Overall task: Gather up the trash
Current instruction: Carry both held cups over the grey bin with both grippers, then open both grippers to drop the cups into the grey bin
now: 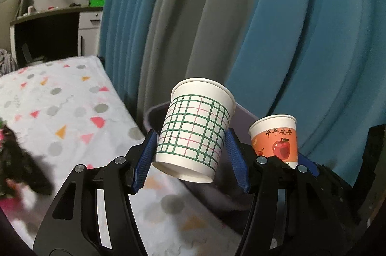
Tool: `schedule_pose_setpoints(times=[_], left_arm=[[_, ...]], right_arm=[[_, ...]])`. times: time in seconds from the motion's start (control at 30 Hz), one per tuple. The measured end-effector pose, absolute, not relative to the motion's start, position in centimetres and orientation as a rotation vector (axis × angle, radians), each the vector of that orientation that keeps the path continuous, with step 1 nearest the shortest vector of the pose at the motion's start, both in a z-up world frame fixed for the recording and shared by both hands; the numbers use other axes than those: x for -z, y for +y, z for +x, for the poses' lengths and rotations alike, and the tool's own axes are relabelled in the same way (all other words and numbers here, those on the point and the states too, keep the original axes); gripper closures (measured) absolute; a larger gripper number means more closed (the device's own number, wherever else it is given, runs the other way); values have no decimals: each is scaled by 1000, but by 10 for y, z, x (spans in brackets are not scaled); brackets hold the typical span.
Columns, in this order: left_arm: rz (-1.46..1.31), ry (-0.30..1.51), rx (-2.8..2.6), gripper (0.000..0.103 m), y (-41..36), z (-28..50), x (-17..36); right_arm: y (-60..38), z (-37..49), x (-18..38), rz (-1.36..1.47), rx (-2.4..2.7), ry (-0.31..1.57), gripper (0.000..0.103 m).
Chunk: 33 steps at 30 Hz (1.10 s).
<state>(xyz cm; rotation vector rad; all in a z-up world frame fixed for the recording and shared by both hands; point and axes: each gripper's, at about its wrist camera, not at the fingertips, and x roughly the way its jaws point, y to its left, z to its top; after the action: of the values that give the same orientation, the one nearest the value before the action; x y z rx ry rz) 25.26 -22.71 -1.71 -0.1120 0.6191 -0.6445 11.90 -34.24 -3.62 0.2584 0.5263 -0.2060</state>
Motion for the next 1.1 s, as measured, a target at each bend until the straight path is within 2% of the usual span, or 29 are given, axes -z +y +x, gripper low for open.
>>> schedule_pose_setpoints(times=[0.97, 1.03, 1.1], left_arm=[[-87, 759, 667, 45, -290, 300, 61], [-89, 758, 662, 43, -289, 301, 62], [-95, 751, 640, 26, -287, 302, 61]], right_arm=[[-363, 144, 58, 213, 264, 617, 40], [-362, 143, 58, 212, 265, 616, 40], [-362, 142, 57, 206, 268, 616, 38]])
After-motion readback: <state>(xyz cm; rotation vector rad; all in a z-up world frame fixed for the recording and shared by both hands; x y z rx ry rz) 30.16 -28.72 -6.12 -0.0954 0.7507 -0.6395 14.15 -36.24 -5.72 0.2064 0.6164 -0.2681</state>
